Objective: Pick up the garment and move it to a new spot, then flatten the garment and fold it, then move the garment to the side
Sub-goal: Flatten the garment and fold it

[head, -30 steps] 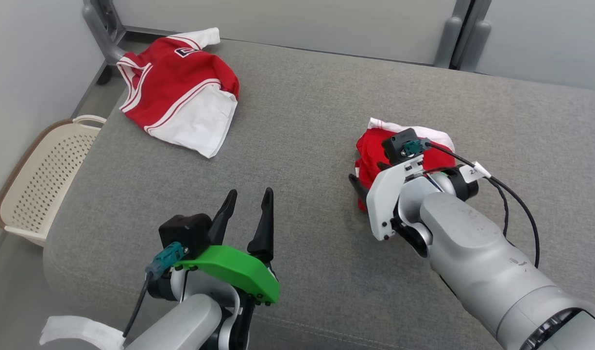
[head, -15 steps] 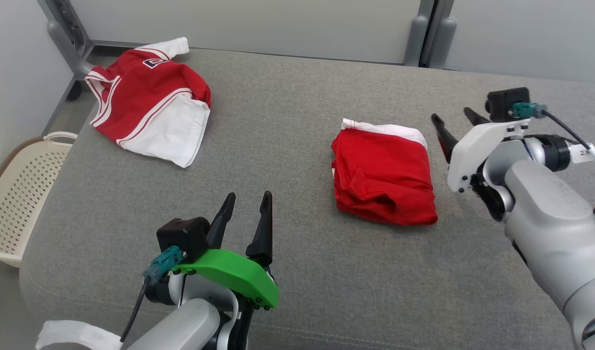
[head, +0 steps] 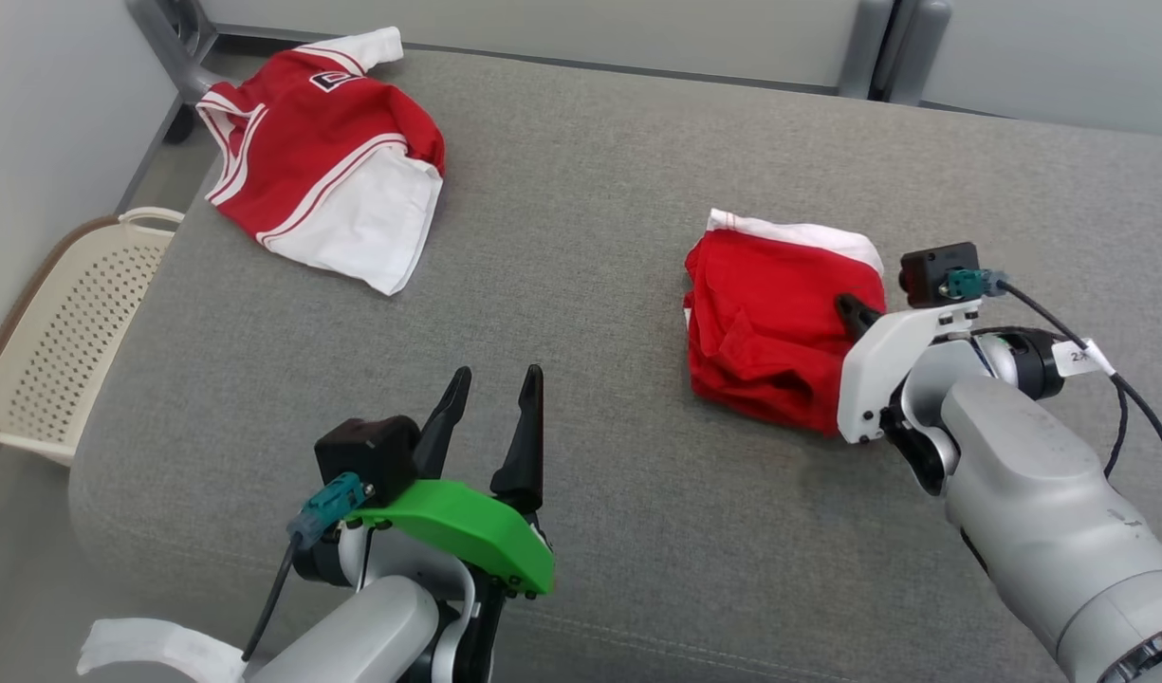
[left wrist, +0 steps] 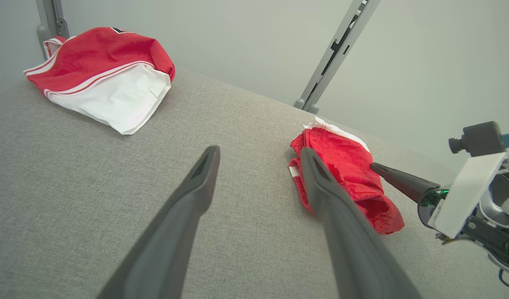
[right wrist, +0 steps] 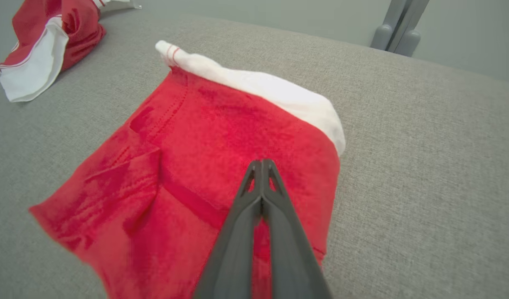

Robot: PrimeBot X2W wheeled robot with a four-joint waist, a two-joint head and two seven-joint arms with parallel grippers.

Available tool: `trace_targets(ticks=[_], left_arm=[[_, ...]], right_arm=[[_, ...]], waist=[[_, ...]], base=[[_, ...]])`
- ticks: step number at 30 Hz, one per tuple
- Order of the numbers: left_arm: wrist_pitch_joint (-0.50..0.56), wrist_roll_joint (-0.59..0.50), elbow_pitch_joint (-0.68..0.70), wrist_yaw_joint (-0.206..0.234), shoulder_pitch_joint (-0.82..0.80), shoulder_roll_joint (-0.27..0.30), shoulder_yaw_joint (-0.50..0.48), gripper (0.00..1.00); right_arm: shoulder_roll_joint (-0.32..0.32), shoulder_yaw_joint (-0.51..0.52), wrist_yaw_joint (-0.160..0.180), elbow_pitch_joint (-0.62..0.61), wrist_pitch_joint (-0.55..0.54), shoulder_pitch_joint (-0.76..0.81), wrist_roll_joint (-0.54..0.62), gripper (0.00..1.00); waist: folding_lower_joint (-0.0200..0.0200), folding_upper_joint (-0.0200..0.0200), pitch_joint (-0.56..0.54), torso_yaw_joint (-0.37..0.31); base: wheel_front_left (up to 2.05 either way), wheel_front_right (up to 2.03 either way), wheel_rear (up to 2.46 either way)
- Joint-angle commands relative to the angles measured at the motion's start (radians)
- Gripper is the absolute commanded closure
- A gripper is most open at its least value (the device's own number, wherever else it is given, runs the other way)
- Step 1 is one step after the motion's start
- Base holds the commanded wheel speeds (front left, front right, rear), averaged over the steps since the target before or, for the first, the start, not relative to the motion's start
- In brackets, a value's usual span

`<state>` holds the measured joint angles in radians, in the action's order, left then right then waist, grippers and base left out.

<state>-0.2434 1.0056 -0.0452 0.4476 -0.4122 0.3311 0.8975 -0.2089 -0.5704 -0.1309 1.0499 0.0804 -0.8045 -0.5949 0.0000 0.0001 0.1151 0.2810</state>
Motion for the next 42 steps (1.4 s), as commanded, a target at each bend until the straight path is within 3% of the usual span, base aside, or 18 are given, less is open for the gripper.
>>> trace_targets(ticks=[1, 8, 17, 26, 34, 35, 36, 37, 38, 39, 40, 42], left_arm=[[0.0, -0.007, -0.004, -0.006, -0.014, -0.002, -0.003, 0.0], [-0.005, -0.005, -0.016, -0.017, -0.018, -0.012, -0.01, 0.0], [-0.01, -0.008, -0.024, -0.016, -0.011, -0.014, -0.021, 0.0], [-0.008, -0.01, -0.022, -0.01, -0.008, -0.007, -0.024, 0.0], [0.0, -0.007, -0.02, -0.005, 0.009, 0.003, -0.02, 0.0], [0.0, -0.007, -0.018, -0.003, 0.012, 0.004, -0.019, 0.0], [0.001, -0.007, -0.016, -0.001, 0.014, 0.006, -0.018, 0.0], [0.001, -0.007, -0.016, -0.001, 0.014, 0.006, -0.018, 0.0], [0.003, -0.007, -0.014, 0.001, 0.015, 0.007, -0.017, 0.0], [0.003, -0.007, -0.012, 0.003, 0.016, 0.009, -0.016, 0.0], [0.003, -0.007, -0.01, 0.003, 0.017, 0.01, -0.016, 0.0], [0.005, -0.007, -0.005, 0.004, 0.023, 0.013, -0.014, 0.0]], right_arm=[[0.001, -0.005, 0.0, 0.005, -0.003, 0.009, 0.009, 1.0], [0.047, -0.05, 0.0, 0.052, -0.011, 0.022, 0.029, 1.0], [0.095, -0.15, 0.0, 0.009, -0.008, 0.045, 0.012, 1.0], [0.101, -0.26, 0.0, -0.059, -0.015, 0.076, -0.019, 1.0], [0.054, -0.223, 0.0, -0.122, 0.049, 0.023, -0.087, 1.0], [0.042, -0.212, 0.0, -0.127, 0.056, 0.018, -0.094, 0.88], [0.029, -0.2, 0.0, -0.13, 0.062, 0.012, -0.102, 0.67], [0.029, -0.2, 0.0, -0.13, 0.062, 0.012, -0.102, 0.67], [0.015, -0.189, 0.0, -0.132, 0.066, 0.007, -0.109, 0.5], [0.001, -0.178, 0.0, -0.132, 0.068, 0.004, -0.114, 0.17], [-0.015, -0.166, 0.0, -0.131, 0.07, 0.0, -0.118, 0.02], [-0.046, -0.143, 0.0, -0.123, 0.068, 0.0, -0.124, 0.0]], waist=[[0.0, -0.0001, 0.021, 0.028], [0.0, -0.0001, 0.039, 0.078], [0.0, -0.0001, 0.038, 0.08], [0.0, -0.0001, 0.034, 0.048], [0.0, -0.0001, 0.001, 0.012], [0.0, -0.0001, -0.003, 0.009], [0.0, -0.0001, -0.008, 0.006], [0.0, -0.0001, -0.008, 0.006], [0.0, -0.0001, -0.013, 0.004], [0.0, -0.0001, -0.017, 0.002], [0.0, -0.0001, -0.02, 0.001], [0.0, -0.0001, -0.025, -0.001]], base=[[0.0, 0.0, 0.0], [0.0, 0.0, 0.0], [0.0, 0.0, 0.0], [0.0, 0.0, 0.0], [0.0, 0.0, 0.0], [0.0, 0.0, 0.0], [0.0, 0.0, 0.0], [0.0, 0.0, 0.0], [0.0, 0.0, 0.0], [0.0, 0.0, 0.0], [0.0, 0.0, 0.0], [0.0, 0.0, 0.0]])
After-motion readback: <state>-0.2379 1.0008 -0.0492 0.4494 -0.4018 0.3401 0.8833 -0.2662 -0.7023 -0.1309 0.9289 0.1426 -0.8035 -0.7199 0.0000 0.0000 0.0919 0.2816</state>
